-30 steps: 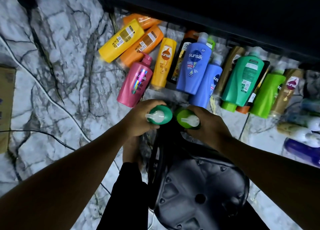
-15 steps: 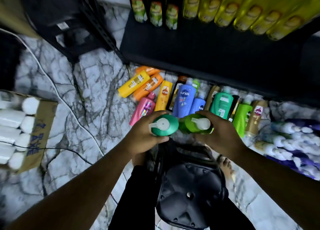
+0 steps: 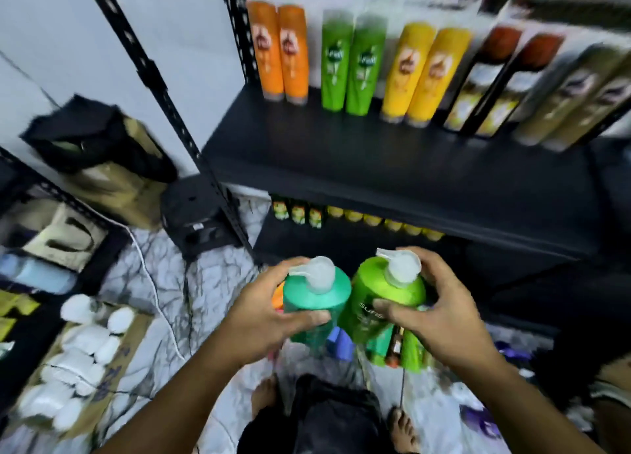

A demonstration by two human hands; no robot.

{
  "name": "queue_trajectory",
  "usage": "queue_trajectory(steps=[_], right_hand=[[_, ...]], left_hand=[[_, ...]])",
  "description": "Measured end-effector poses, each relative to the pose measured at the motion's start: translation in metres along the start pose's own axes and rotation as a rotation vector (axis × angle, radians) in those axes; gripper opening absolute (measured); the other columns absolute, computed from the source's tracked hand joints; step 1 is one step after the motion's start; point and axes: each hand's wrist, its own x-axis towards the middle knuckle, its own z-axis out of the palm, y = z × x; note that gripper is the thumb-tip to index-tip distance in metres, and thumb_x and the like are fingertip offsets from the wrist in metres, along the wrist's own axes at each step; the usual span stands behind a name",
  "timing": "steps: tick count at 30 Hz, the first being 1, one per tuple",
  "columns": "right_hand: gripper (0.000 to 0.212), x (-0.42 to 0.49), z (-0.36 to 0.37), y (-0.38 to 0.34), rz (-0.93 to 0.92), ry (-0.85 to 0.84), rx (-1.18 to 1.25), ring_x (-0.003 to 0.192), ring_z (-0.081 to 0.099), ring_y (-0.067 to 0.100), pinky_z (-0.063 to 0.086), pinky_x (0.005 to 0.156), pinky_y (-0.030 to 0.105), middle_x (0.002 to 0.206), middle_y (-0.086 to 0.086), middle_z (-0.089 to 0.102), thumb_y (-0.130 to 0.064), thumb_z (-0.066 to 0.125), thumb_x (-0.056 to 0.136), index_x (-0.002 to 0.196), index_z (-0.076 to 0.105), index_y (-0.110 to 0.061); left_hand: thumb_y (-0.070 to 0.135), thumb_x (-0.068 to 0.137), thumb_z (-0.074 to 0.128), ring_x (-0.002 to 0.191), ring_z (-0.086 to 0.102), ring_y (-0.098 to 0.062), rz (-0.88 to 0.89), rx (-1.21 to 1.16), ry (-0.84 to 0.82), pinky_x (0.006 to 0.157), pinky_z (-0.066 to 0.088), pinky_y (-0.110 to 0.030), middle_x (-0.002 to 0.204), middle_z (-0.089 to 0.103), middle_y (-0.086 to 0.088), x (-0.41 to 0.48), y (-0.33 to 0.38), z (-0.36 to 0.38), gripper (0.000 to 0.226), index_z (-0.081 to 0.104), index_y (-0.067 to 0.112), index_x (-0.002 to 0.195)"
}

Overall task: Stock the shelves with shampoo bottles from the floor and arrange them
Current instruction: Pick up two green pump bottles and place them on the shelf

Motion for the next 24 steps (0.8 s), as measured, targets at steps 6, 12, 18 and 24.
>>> queue_trajectory(steps=[6,12,18,24], right_hand=[[0.064,-0.010,-0.056,-0.134,-0.210,0.127,0.200,0.109,0.064,0.008,0.052,0.087,0.020,0.113,-0.007,0.071,-0.011,0.091,0.063,0.115,0.059,-0.030],[0.059,0.004,-0.101,-0.240,-0.416,0.306,0.352,0.099,0.070,0.016,0.056,0.084,0.034,0.111,-0.003,0.071,-0.024,0.088,0.061,0.112,0.061,-0.035],[0.047,0.029,-0.137,-0.334,-0.582,0.416,0.445,0.089,0.072,0.021,0.059,0.080,0.038,0.099,0.002,0.074,-0.033,0.083,0.068,0.110,0.063,-0.029],[0.039,0.048,-0.174,-0.411,-0.711,0.445,0.506,0.092,0.074,0.028,0.059,0.085,0.050,0.101,0.007,0.075,-0.031,0.083,0.074,0.108,0.065,-0.031]], left_hand=[[0.032,0.065,0.094,0.111,0.067,-0.010,0.190,-0.150,0.035,0.095,0.052,-0.028,0.120,0.073,0.003,-0.004,0.146,-0.015,0.059,0.070,0.032,0.119],[0.035,0.059,0.089,0.103,0.074,-0.020,0.411,-0.357,0.117,0.082,0.057,-0.027,0.113,0.077,-0.003,0.012,0.273,-0.022,0.058,0.073,0.030,0.115],[0.036,0.066,0.087,0.101,0.073,-0.036,0.604,-0.465,0.135,0.092,0.057,-0.051,0.109,0.076,-0.015,0.040,0.384,-0.032,0.056,0.072,0.022,0.117],[0.022,0.074,0.087,0.086,0.074,-0.028,0.751,-0.549,0.112,0.072,0.059,-0.036,0.101,0.076,-0.018,0.062,0.476,-0.044,0.040,0.075,0.012,0.110]])
